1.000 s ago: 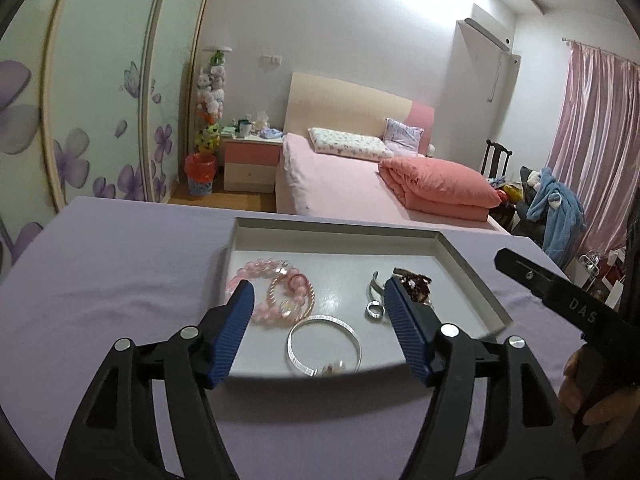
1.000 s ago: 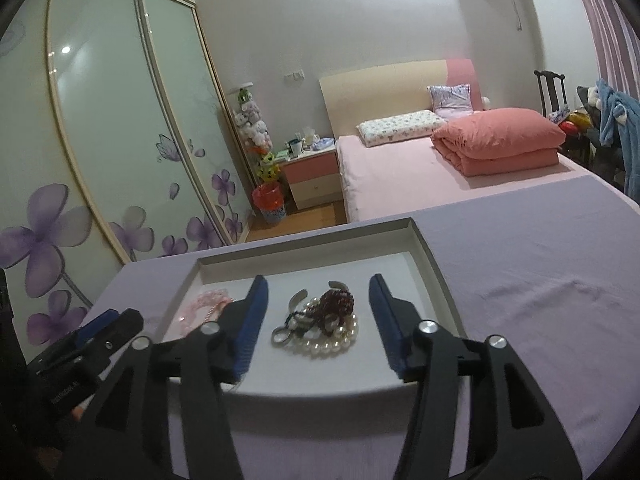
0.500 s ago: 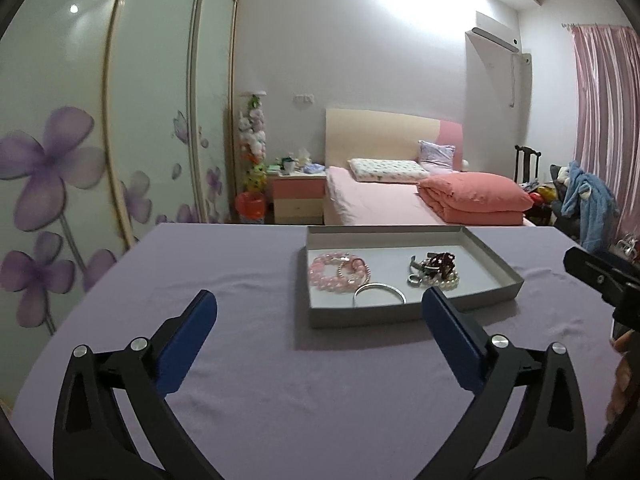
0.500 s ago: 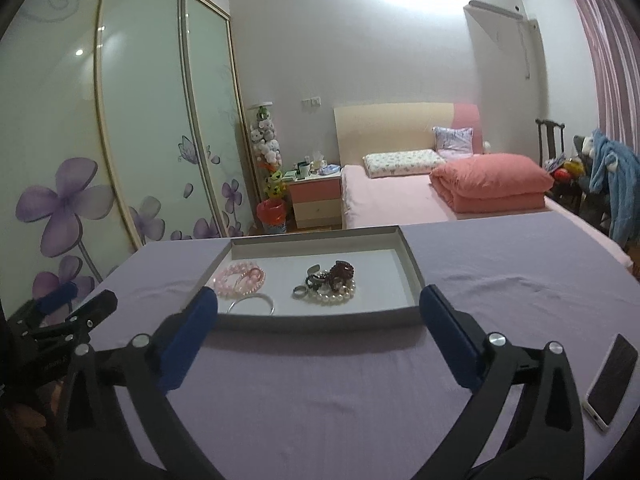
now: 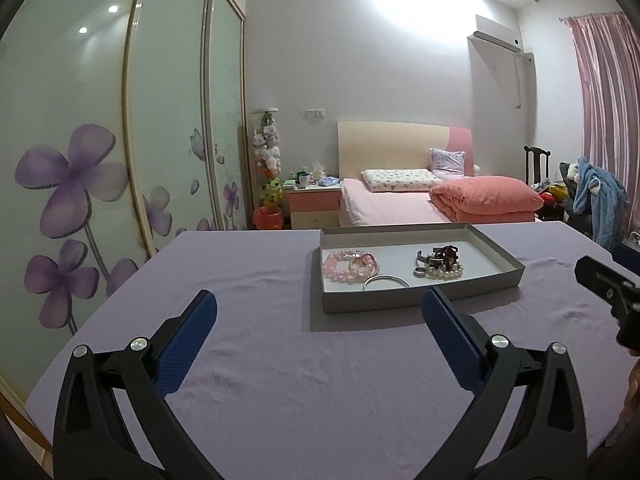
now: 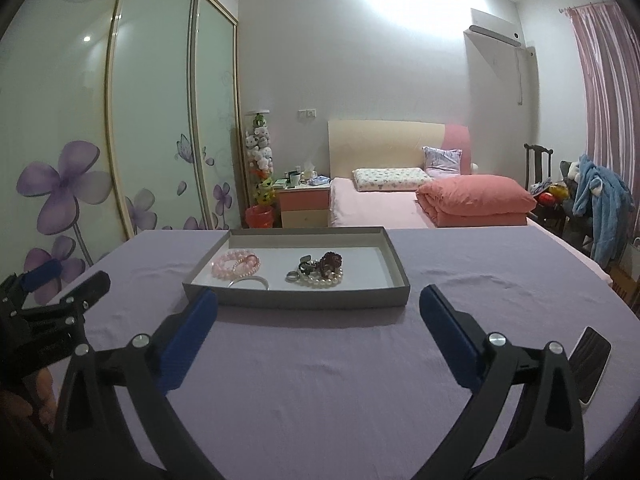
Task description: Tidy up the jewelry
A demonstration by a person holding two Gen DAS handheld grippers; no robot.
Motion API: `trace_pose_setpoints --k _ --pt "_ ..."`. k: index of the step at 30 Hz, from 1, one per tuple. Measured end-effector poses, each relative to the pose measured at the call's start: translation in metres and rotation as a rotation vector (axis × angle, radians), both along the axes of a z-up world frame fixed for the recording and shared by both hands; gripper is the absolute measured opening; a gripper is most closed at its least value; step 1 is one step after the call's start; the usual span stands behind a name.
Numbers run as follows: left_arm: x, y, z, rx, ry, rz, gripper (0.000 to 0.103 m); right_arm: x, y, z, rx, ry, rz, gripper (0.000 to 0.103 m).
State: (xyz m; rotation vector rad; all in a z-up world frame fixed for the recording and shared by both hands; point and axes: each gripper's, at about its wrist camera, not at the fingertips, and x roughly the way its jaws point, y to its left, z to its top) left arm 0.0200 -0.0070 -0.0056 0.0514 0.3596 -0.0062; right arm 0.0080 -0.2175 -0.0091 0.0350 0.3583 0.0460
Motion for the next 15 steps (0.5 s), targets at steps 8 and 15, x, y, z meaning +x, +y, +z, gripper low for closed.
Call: trace_pose_setpoints --k 8,15 --pt "-0.0056 0.0006 -0.0045 -0.004 0.005 0.011 0.101 -0.0044 -0.0024 -0.0061 0.002 -0.016 -0.024 0.099" --pt "-0.0073 -0.0002 -0.0038 -0.005 0.000 0.006 0.101 -0.0011 -0.0025 -0.0070 0.006 -0.011 -0.025 0.099"
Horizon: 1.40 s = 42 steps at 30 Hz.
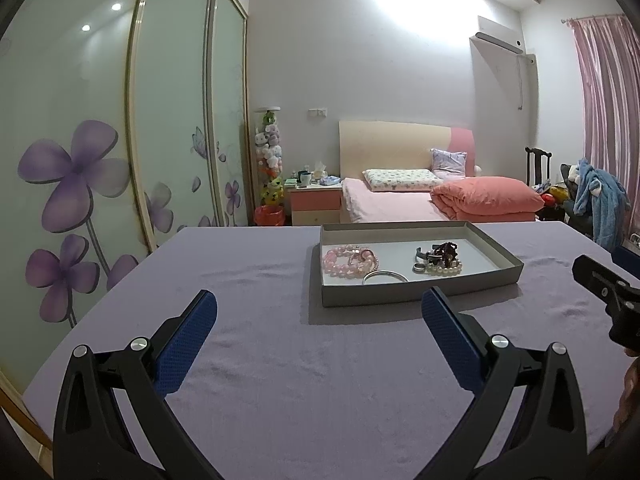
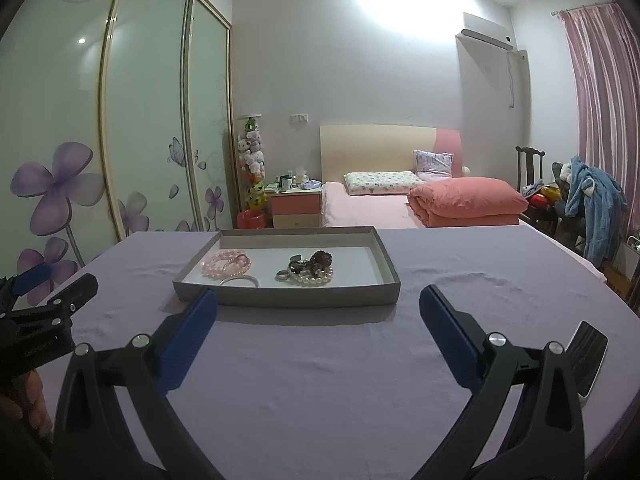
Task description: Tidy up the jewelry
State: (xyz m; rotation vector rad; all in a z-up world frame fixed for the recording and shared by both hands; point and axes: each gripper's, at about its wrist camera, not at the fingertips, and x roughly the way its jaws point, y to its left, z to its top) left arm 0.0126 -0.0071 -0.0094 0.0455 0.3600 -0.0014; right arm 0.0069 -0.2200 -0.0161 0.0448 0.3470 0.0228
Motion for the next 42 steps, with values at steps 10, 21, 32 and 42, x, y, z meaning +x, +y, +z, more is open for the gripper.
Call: trace_pose_setpoints --k 10,21,32,42 --pt "-0.0004 -0.0008 0.0004 0.000 0.002 -0.001 0.101 0.0000 -0.0018 -0.0017 0.005 0.007 0.000 0.099" --pt "0.0002 -0.0026 0.0002 0.001 0.007 0.000 0.101 0.0019 -0.0018 -0.0044 0.013 0.018 0.001 0.099" --pt "0.0010 -0.0049 -0.0010 0.000 0.013 0.002 0.101 0.0036 -0.0025 -0.0059 0.017 0.025 0.001 0.099" --pt "0.0006 -0.0056 -0.0016 0.002 0.012 0.006 0.101 0.0036 -0.0027 -0.0089 0.018 0.028 0.002 0.099"
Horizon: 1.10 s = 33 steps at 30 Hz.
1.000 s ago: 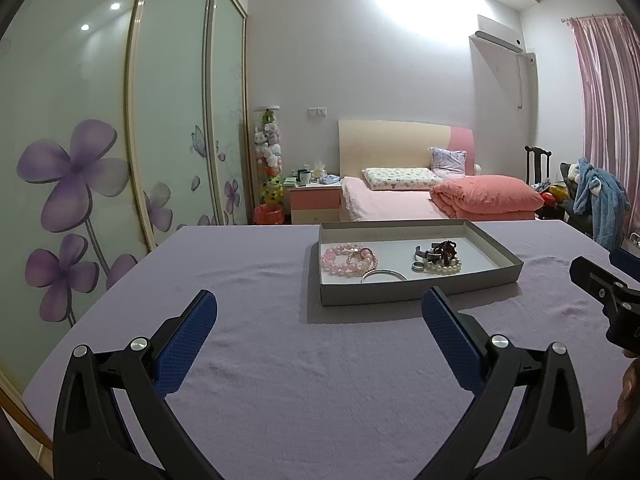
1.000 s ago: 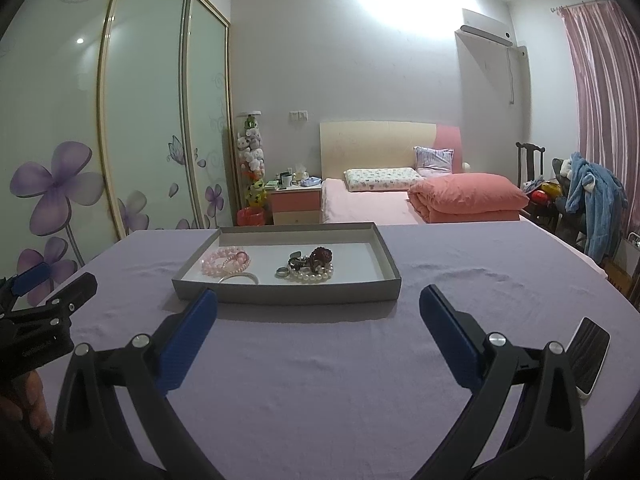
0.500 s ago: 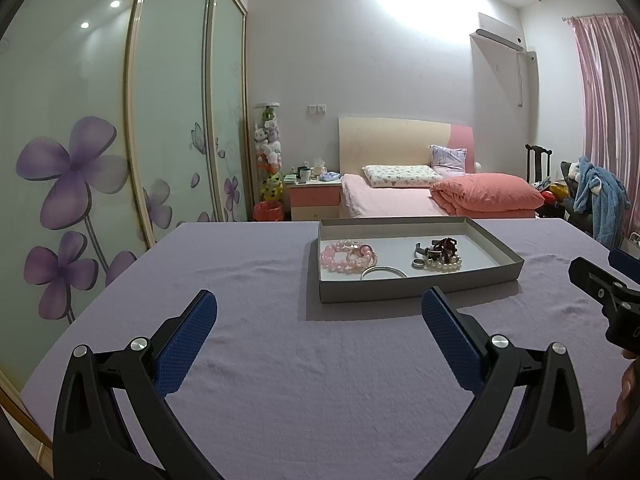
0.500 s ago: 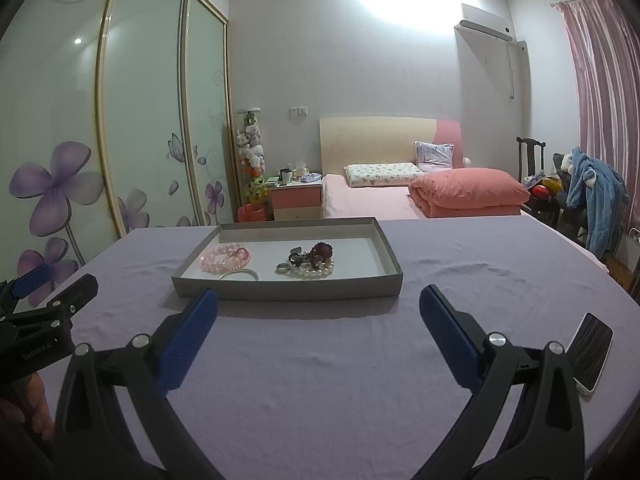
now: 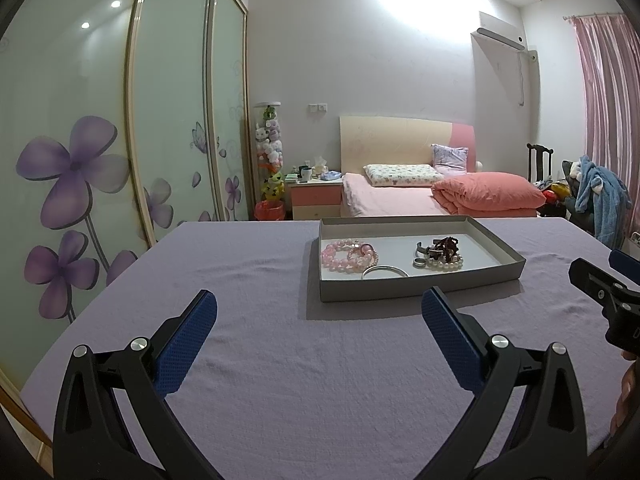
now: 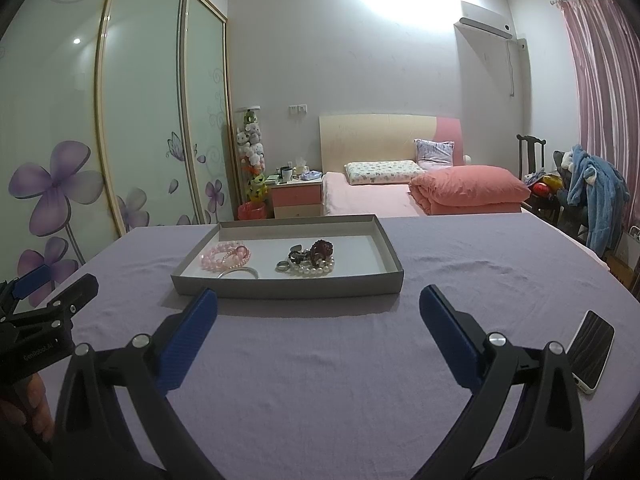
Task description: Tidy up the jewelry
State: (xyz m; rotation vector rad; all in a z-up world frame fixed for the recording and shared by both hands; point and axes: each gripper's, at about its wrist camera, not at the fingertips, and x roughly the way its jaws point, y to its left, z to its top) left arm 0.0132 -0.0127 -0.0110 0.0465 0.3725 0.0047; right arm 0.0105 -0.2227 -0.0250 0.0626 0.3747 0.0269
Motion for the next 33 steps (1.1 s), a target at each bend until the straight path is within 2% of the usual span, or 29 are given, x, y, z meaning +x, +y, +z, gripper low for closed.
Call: trace_pose_setpoints --k 33 --pt "0.0013 -0.0004 0.0001 -0.002 0.006 -0.003 0.101 0.0018 0.0011 0.0008 0.003 0.003 -0.002 0.099"
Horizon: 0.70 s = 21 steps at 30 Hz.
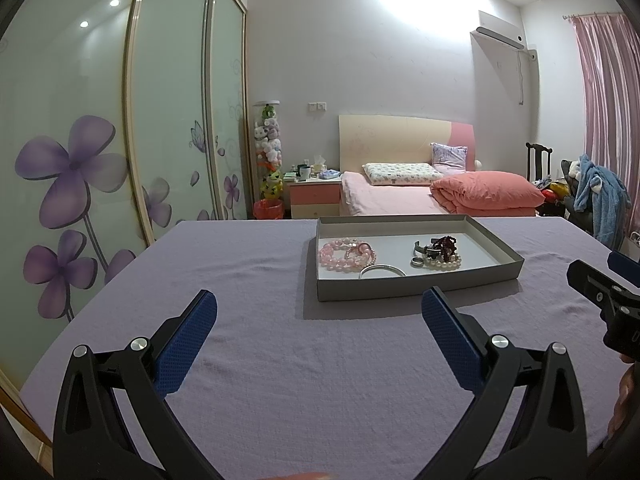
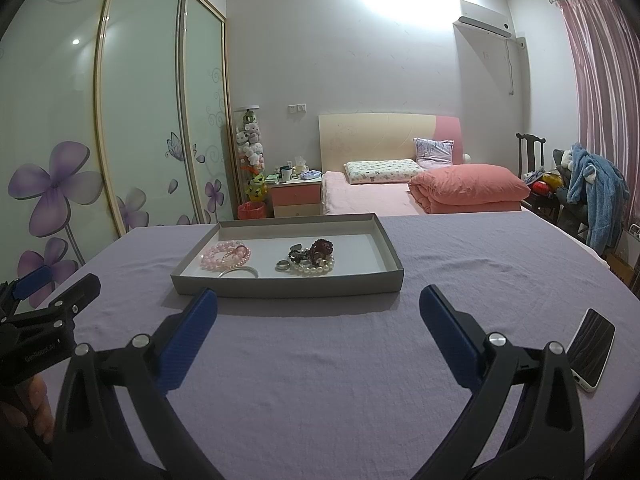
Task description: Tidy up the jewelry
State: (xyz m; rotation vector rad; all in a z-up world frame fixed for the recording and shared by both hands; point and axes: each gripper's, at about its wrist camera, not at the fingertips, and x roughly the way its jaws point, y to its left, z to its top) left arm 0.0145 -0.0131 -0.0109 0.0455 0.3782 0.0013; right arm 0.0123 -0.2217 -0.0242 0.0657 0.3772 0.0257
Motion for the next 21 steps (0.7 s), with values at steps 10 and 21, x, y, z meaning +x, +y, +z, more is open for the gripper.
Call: trace_pose_setpoints --k 10,21 --pt "-0.0008 -0.0029 -0.0009 -0.004 0.001 0.004 0.101 -0.0005 0.0018 -0.0017 0.001 0.004 0.002 0.099" --pt "-0.0002 -0.0026 -0.0004 -0.004 0.001 0.005 0.101 -0.0006 0.0026 -0.0016 0.002 0.006 0.002 0.099"
